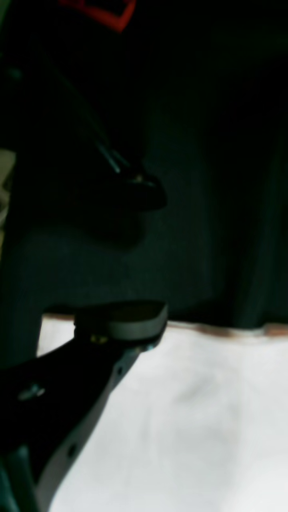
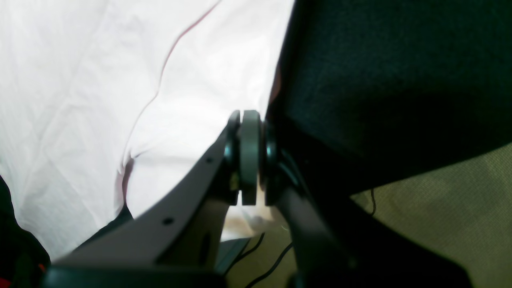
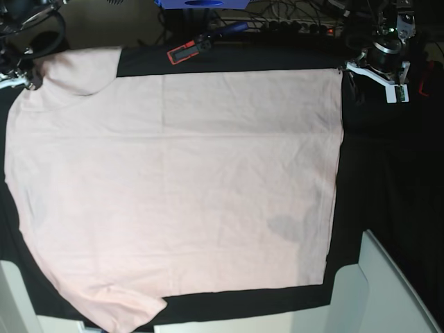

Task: Fold the T-shirt properly
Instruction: 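Grasp the shirt's collar-side corners with both grippers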

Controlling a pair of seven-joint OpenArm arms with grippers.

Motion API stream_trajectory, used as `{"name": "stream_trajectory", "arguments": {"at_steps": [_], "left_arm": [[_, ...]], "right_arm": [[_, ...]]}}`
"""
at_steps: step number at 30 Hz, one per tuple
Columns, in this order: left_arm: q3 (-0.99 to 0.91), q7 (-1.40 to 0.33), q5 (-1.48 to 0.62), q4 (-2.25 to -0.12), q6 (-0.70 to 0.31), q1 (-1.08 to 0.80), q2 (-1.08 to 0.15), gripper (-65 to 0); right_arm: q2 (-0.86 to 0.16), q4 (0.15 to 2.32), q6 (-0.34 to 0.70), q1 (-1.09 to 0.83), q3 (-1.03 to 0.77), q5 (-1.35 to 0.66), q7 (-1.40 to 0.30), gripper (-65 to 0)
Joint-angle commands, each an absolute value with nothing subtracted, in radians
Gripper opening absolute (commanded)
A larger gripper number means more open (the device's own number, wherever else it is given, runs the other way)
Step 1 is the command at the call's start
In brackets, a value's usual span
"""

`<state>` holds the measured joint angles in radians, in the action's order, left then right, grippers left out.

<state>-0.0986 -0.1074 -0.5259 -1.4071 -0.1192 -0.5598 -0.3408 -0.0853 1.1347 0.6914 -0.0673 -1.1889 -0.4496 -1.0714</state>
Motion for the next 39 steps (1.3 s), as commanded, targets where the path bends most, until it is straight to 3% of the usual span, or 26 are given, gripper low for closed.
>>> {"name": "stream_trajectory", "arguments": {"at_steps": [1, 4, 9, 27, 39], "left_arm": [[-0.104, -0.088, -0.556, -1.419, -0.111, -0.581, -0.357, -28.7], [-0.102, -0.088, -0.618, -1.422, -0.134, -0.610, -0.354, -29.1], [-0.102, -0.088, -0.630, -1.394, -0.269, -0.636, -0.344, -29.2], [-0.101, -0.088, -0.625, -1.282, -0.272, -0.584, -0.294, -29.2], [0.074, -0.088, -0.625, -1.282, -0.272, -0.549, -0.294, -29.4]], "right_arm": [[-0.101, 1.145, 0.698, -0.067, -1.188, -0.456, -1.073, -64.7], [-0.101, 1.145, 0.698, -0.067, -1.188, -0.456, -1.073, -64.7], [-0.101, 1.145, 0.698, -0.067, -1.188, -0.455, -1.075, -64.7], [-0.099, 1.145, 0.698, -0.067, -1.121, -0.455, -1.075, -64.7], [-0.101, 1.145, 0.698, -0.065, -1.121, -0.455, -1.070, -64.7]]}}
